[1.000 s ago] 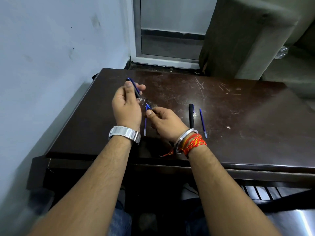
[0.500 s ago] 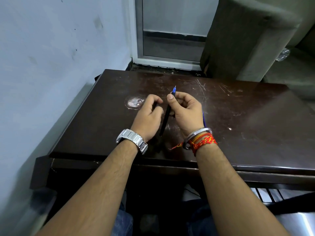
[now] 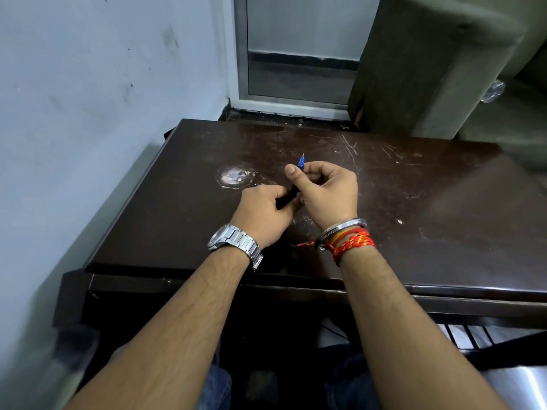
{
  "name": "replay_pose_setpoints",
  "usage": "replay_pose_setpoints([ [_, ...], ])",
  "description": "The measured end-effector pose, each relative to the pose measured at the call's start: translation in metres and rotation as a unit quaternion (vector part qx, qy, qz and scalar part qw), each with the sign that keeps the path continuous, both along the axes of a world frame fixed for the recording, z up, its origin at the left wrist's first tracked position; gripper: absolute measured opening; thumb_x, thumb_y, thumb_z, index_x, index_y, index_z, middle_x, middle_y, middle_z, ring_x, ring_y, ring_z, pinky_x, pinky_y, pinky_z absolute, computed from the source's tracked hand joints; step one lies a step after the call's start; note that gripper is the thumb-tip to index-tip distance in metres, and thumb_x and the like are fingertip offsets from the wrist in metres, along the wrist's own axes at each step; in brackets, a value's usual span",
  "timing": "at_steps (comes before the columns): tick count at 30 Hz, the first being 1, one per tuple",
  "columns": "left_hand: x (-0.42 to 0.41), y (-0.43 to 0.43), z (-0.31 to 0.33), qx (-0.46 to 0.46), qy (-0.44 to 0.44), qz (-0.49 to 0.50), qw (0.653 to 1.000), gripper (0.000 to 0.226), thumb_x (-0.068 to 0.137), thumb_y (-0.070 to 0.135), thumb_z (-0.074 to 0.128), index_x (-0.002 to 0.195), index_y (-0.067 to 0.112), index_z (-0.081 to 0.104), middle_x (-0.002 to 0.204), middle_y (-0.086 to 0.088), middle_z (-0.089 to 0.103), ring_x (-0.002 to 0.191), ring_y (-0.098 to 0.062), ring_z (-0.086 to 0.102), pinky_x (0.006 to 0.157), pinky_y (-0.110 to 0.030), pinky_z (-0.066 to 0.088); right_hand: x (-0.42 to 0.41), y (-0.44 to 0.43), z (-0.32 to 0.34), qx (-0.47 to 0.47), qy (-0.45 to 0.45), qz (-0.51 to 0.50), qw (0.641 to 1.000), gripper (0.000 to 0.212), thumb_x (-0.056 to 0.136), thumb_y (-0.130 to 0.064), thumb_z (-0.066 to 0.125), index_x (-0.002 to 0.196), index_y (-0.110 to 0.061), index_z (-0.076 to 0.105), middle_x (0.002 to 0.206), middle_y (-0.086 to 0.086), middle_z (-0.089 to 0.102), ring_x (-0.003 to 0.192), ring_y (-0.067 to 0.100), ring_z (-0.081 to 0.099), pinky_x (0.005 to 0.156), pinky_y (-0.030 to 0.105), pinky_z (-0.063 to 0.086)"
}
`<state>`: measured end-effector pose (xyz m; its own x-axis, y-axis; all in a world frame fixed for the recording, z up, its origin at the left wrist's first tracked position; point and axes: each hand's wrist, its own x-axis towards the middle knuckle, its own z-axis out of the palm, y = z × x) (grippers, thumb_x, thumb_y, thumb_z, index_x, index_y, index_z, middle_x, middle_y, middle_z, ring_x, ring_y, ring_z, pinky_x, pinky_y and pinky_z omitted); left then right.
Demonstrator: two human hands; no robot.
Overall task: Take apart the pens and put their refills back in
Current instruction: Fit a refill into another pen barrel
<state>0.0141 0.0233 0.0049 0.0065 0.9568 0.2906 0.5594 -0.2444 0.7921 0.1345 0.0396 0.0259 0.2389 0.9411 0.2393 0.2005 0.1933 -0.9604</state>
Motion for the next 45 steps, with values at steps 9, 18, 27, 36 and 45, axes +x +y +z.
replay_pose_setpoints([
  [9,-0.002,-0.001,0.002,0.0,-0.023,0.015,1.0,0.016,0.085,0.029,0.068,0.073,0.02,0.073,0.04,0.012,0.053,0.038,-0.003,0.046,0.04,-0.009,0.03,0.001,-0.001,0.004,-0.004,-0.032,0.052,0.998,0.015,0.088,-0.03,0.072,0.091,-0.015,0.071,0.075,-0.005,0.066,0.066,0.007,0.058,0.065,0.028,0.053],
  [18,0.0,-0.001,0.002,0.004,-0.039,0.025,0.999,0.015,0.084,0.034,0.068,0.08,0.022,0.076,0.046,0.006,0.06,0.04,-0.005,0.049,0.039,-0.011,0.033,-0.005,-0.005,0.006,-0.024,0.06,0.058,0.996,0.012,0.092,-0.011,0.063,0.099,-0.015,0.072,0.088,-0.001,0.071,0.082,0.01,0.063,0.082,0.034,0.053],
  [27,-0.001,0.0,0.003,0.001,-0.046,0.025,0.999,0.023,0.085,0.036,0.068,0.075,0.017,0.075,0.046,0.002,0.059,0.039,-0.006,0.046,0.038,-0.014,0.032,-0.007,-0.005,0.006,-0.008,0.08,0.023,0.997,0.023,0.088,-0.007,0.064,0.109,-0.018,0.062,0.082,-0.001,0.074,0.07,0.01,0.066,0.064,0.029,0.057],
  [36,0.0,-0.001,0.003,-0.012,-0.046,0.034,0.998,0.022,0.085,0.036,0.068,0.071,0.019,0.074,0.047,0.006,0.062,0.041,-0.01,0.052,0.038,-0.019,0.037,-0.007,-0.006,0.006,-0.011,0.062,0.016,0.998,0.007,0.085,-0.011,0.073,0.089,-0.016,0.07,0.078,0.005,0.07,0.068,0.012,0.062,0.067,0.032,0.056],
  [45,-0.001,-0.001,0.004,-0.012,-0.037,0.037,0.999,0.016,0.084,0.031,0.068,0.074,0.02,0.075,0.046,0.007,0.059,0.042,-0.002,0.051,0.04,-0.008,0.032,-0.008,-0.007,0.005,-0.005,0.018,0.013,1.0,0.021,0.082,-0.018,0.078,0.1,-0.017,0.067,0.081,-0.003,0.069,0.068,0.003,0.062,0.064,0.018,0.054],
])
